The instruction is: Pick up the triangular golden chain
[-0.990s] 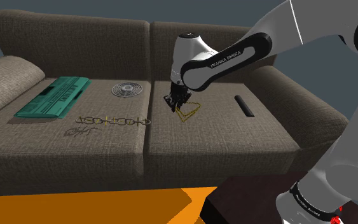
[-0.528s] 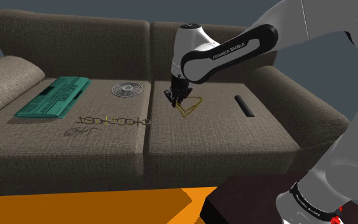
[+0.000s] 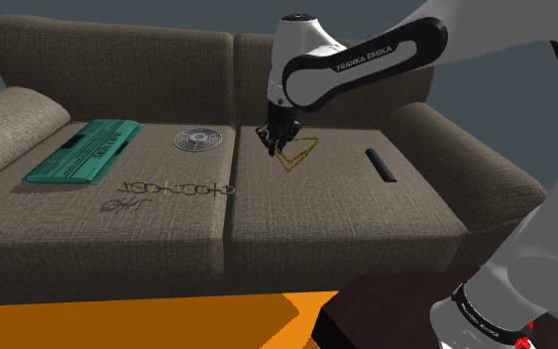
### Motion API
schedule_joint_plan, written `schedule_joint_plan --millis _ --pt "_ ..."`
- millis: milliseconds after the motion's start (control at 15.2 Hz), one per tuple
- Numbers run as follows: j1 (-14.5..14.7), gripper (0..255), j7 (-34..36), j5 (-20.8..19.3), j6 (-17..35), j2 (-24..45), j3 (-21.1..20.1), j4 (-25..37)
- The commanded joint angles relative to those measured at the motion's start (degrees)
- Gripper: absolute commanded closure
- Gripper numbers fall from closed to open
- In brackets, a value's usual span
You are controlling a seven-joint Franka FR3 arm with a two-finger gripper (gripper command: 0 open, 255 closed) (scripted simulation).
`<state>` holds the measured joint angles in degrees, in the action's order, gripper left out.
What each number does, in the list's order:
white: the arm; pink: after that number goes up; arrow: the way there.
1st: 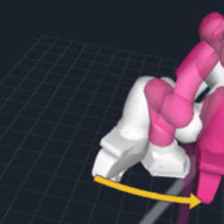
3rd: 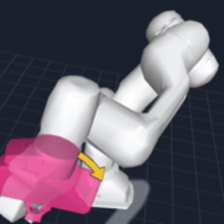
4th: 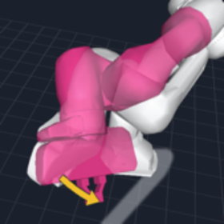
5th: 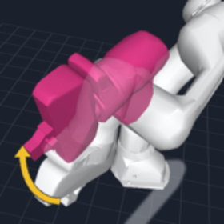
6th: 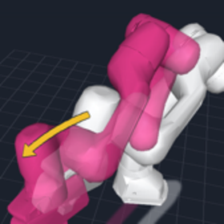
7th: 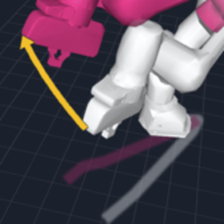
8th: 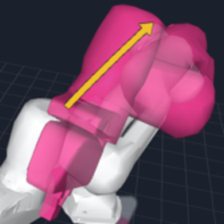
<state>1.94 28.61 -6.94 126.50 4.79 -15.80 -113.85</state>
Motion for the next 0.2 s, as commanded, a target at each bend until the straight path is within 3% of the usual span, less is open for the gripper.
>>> schedule_joint_plan --millis 0,132 --pt "0.0 255 -0.3 0.3 -1.6 -0.6 0.0 1.0" --pt "0.0 255 -0.3 0.4 -1.7 -0.7 0.0 1.0"
